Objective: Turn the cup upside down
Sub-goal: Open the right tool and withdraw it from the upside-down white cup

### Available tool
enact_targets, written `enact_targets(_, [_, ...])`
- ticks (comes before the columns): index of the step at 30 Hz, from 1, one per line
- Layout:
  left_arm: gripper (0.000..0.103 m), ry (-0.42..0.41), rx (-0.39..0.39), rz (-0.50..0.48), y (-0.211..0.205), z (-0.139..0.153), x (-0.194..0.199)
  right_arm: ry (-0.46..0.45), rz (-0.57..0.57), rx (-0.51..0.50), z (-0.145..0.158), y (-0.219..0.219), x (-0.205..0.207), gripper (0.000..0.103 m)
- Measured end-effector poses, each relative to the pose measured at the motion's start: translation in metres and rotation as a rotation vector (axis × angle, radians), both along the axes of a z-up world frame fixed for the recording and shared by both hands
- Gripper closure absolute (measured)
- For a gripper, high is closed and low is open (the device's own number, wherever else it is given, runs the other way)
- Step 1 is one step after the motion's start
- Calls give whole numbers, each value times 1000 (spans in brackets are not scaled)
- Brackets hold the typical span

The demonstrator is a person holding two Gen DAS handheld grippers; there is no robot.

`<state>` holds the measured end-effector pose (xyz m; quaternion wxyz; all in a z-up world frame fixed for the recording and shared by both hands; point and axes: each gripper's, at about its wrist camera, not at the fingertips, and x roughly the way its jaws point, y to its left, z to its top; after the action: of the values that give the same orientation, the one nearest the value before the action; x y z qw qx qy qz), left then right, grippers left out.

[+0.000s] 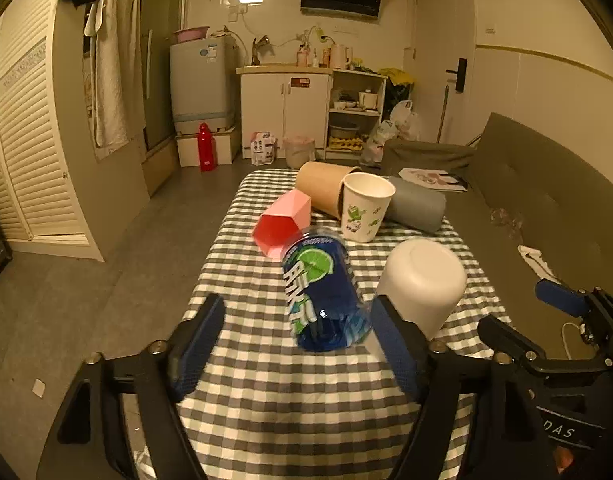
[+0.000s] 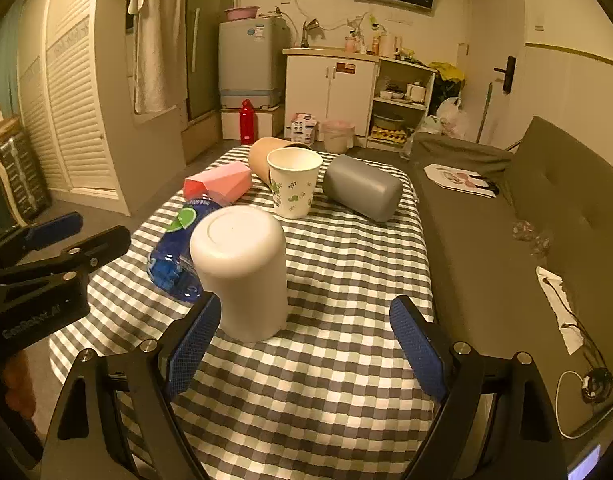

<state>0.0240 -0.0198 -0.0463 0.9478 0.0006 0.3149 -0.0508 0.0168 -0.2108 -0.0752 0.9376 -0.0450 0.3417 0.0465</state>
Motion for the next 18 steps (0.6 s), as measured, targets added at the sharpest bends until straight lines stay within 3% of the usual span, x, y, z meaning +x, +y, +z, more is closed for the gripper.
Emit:
enact_targets(2, [21,0,14,4,1,-2,-4,2,-4,10,-2,1,-1,8])
enact_targets(4, [12,2,28,14,3,-3,-5,-9,-15,7,-1,1,-3,7])
enact_targets(9, [8,4,40,34,9,-3,-8,-15,-42,6,-2,-1,-1,1])
enact_targets(18, [3,-27,17,72,17,3,-10,-18,-79,25,0,-11,2,0])
